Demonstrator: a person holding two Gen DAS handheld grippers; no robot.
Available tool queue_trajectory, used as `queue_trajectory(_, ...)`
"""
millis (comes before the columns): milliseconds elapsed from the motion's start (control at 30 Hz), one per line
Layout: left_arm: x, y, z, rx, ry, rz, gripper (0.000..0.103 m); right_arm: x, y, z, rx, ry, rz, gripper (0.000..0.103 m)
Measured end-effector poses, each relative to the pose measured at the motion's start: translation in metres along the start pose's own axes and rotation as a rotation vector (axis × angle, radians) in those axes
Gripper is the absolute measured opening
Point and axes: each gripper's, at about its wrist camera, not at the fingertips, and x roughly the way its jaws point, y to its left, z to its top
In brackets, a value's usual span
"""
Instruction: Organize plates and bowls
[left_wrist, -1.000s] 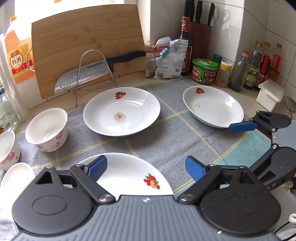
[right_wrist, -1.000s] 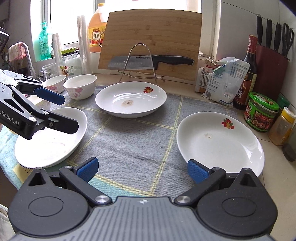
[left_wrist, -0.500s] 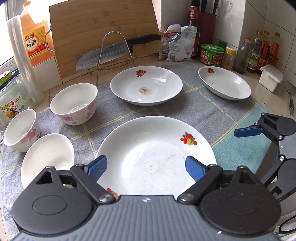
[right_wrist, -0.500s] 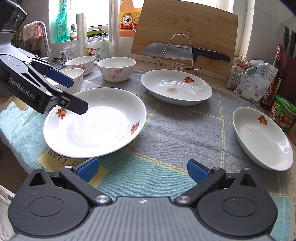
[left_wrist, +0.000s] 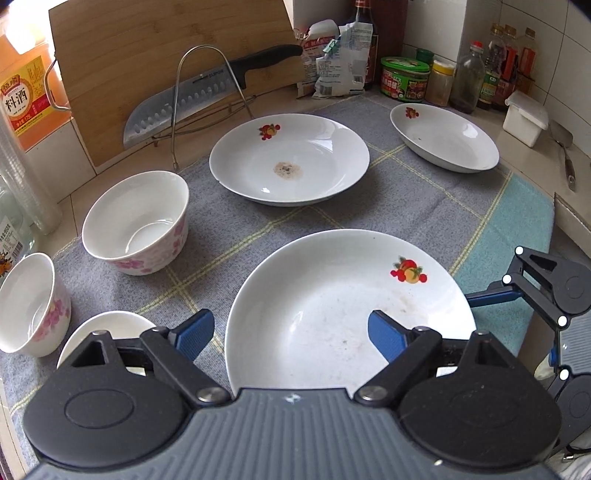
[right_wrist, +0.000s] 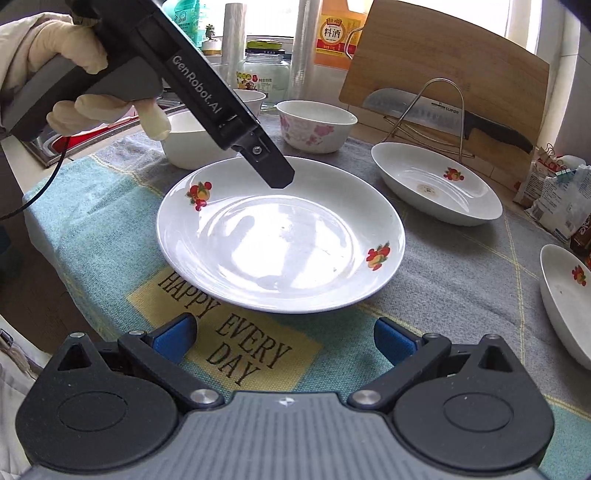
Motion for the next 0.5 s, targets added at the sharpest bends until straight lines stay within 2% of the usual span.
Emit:
queue_trajectory(133, 0.014, 0.007, 0.009, 0.013, 0.048, -0.044, 0.089, 0.003, -0.001, 0.001, 0.013, -0.013, 0.028, 0.103)
queue_trajectory(233, 0.024, 0.010, 0.014, 0.026, 0.076, -0.047, 0.089, 0.006, -0.005, 0.000, 0.052, -0.019, 0.053, 0.103)
queue_trajectory(500, 0.052, 0.018, 0.025, 0.022, 0.185, -0.112, 0.088, 0.006, -0.006, -0.002, 0.042, -0.040, 0.060, 0.103)
